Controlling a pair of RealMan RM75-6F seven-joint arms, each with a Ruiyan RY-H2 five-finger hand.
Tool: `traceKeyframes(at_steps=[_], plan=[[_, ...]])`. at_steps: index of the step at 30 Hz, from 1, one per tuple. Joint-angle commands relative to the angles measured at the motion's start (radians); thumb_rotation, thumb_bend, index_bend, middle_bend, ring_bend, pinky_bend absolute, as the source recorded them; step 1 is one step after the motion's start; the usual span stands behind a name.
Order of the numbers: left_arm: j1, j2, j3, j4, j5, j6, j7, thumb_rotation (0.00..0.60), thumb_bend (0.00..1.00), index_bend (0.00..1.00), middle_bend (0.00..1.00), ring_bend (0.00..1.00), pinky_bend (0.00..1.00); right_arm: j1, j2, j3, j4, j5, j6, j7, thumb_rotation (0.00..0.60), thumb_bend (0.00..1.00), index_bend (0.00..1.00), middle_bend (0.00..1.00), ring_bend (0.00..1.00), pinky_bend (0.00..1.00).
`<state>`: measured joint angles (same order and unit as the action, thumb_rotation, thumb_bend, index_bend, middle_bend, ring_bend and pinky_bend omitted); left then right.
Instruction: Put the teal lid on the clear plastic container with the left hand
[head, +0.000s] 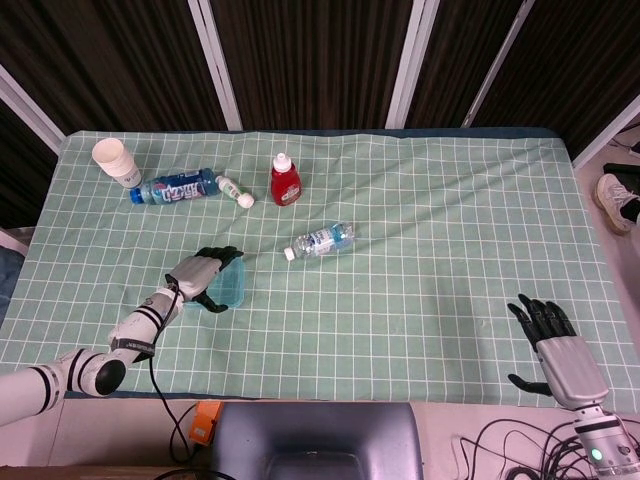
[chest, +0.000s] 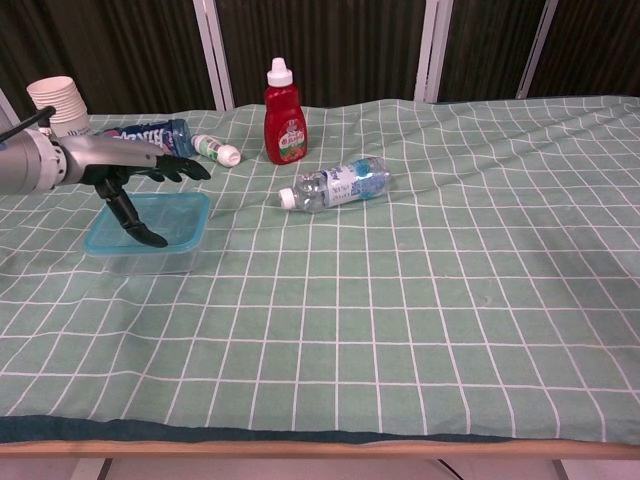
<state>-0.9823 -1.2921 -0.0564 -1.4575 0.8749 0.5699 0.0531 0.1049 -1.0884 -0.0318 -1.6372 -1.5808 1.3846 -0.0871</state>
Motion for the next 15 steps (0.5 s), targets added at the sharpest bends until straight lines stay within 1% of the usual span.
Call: traceKeyframes(at_steps=[1, 4, 6, 8, 9, 10, 12, 13, 15], plan=[[0.005, 0.015, 0.003, -0.028, 0.000, 0.015, 0.015, 0.600, 0.18, 0.00, 0.00, 0.00, 0.00, -0.001, 0.000, -0.001, 0.000, -0.002, 0.002, 0.000, 0.600, 0.19, 0.00, 0.00, 0.00, 0.00], [0.015, 0.033, 0.004, -0.072, 0.013, 0.045, 0.029, 0.600, 0.18, 0.00, 0.00, 0.00, 0.00, -0.002, 0.001, -0.002, 0.000, -0.008, 0.007, 0.003, 0.600, 0.19, 0.00, 0.00, 0.00, 0.00], [0.030, 0.045, 0.007, -0.108, 0.042, 0.085, 0.043, 0.600, 0.18, 0.00, 0.00, 0.00, 0.00, -0.003, 0.002, -0.004, 0.000, -0.011, 0.009, 0.006, 0.600, 0.18, 0.00, 0.00, 0.00, 0.00], [0.058, 0.051, 0.014, -0.143, 0.095, 0.159, 0.068, 0.600, 0.20, 0.00, 0.00, 0.00, 0.00, -0.003, 0.003, -0.004, 0.001, -0.014, 0.010, 0.009, 0.600, 0.19, 0.00, 0.00, 0.00, 0.00], [0.082, 0.050, 0.022, -0.160, 0.137, 0.221, 0.091, 0.600, 0.20, 0.00, 0.00, 0.00, 0.00, -0.003, 0.003, -0.006, 0.002, -0.016, 0.009, 0.010, 0.600, 0.19, 0.00, 0.00, 0.00, 0.00], [0.099, 0.049, 0.028, -0.170, 0.163, 0.258, 0.104, 0.600, 0.21, 0.00, 0.01, 0.00, 0.00, -0.003, 0.004, -0.006, 0.002, -0.018, 0.009, 0.011, 0.600, 0.19, 0.00, 0.00, 0.00, 0.00], [0.134, 0.049, 0.042, -0.193, 0.205, 0.321, 0.123, 0.600, 0.21, 0.00, 0.07, 0.02, 0.01, -0.003, 0.005, -0.008, 0.001, -0.023, 0.012, 0.014, 0.600, 0.19, 0.00, 0.00, 0.00, 0.00], [0.146, 0.051, 0.048, -0.204, 0.217, 0.337, 0.127, 0.600, 0.21, 0.00, 0.11, 0.04, 0.01, -0.004, 0.006, -0.009, 0.001, -0.025, 0.014, 0.015, 0.600, 0.19, 0.00, 0.00, 0.00, 0.00], [0.170, 0.057, 0.062, -0.224, 0.235, 0.360, 0.138, 0.600, 0.21, 0.00, 0.15, 0.06, 0.02, -0.005, 0.007, -0.009, 0.001, -0.027, 0.016, 0.018, 0.600, 0.19, 0.00, 0.00, 0.00, 0.00]])
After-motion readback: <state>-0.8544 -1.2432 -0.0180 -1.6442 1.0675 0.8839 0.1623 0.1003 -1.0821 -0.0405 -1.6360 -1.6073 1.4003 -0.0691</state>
